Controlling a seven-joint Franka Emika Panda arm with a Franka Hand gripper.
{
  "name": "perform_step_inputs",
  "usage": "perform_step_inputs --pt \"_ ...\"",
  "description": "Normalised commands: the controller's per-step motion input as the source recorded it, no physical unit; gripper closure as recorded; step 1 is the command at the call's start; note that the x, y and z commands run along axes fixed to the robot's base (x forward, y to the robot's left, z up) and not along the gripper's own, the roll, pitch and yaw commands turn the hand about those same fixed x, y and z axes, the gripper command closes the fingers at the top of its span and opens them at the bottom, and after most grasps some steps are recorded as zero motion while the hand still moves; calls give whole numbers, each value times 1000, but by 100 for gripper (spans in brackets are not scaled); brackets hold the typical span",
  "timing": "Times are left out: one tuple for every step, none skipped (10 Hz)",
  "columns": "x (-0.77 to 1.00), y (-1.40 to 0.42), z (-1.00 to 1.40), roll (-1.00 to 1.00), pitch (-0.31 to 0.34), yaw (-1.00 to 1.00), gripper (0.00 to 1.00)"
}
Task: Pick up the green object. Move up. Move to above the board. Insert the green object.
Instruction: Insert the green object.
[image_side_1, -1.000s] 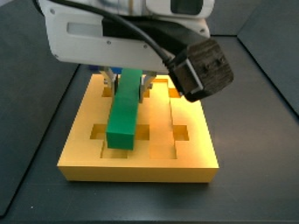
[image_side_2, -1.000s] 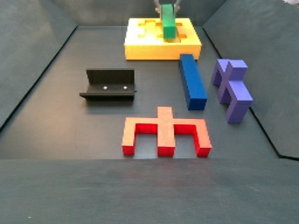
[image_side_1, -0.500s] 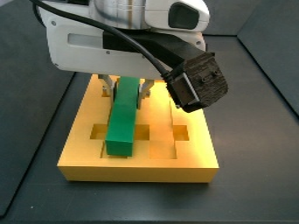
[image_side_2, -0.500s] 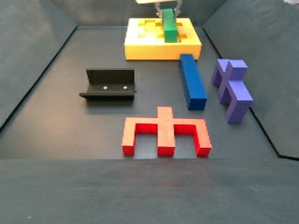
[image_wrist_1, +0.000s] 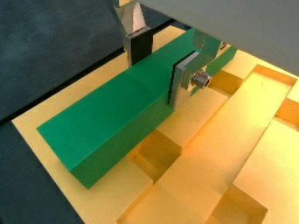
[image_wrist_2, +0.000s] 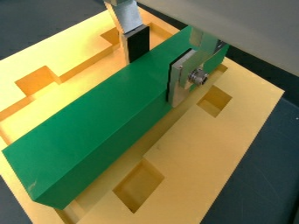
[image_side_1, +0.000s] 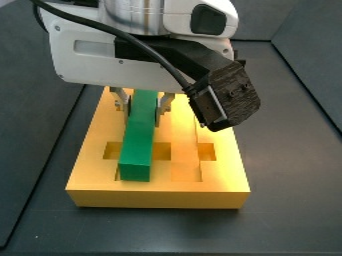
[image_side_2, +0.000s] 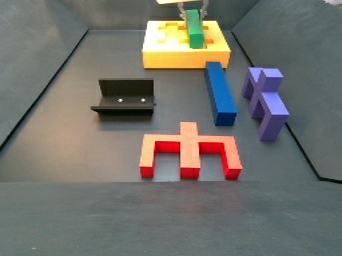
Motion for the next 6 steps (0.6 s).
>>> perform_step_inputs --pt "-346 186 -254 0 -34 0 100" --pt "-277 203 -249 0 -11 0 100" --pt "-17 86 -217 0 -4 94 100" --pt "117 0 -306 0 0 6 100" --pt "189 -23 -411 0 1 0 100" --pt "380 -80 -477 0 34 0 100"
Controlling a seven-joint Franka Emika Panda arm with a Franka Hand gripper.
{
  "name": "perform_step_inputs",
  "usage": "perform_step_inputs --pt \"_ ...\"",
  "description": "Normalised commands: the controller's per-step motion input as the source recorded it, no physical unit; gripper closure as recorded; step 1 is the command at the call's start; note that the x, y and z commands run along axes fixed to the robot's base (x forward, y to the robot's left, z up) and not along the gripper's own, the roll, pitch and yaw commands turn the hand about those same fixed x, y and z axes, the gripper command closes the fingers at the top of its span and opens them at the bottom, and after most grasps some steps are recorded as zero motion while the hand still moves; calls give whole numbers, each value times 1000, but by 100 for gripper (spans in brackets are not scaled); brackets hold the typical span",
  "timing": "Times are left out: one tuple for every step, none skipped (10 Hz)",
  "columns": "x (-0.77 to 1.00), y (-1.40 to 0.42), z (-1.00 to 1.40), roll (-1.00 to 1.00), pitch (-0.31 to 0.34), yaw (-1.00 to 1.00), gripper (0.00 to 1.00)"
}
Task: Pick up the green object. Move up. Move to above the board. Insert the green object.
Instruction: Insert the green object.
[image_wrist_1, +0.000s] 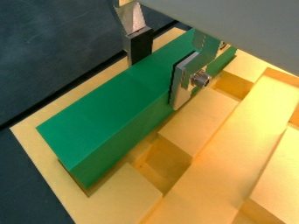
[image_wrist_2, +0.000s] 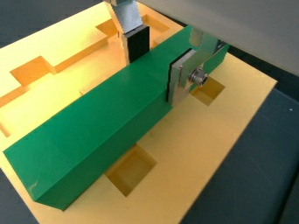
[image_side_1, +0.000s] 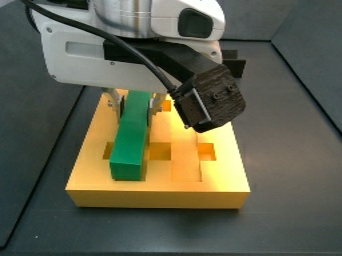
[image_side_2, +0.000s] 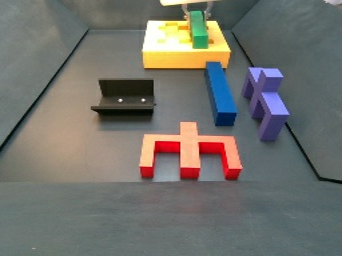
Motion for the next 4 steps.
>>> perform_step_inputs --pt "183 0 -389 0 3 0 100" --pt "197 0 -371 0 0 0 100" --pt "0 0 -157 -17 0 0 100" --pt "0 0 0 0 0 0 100"
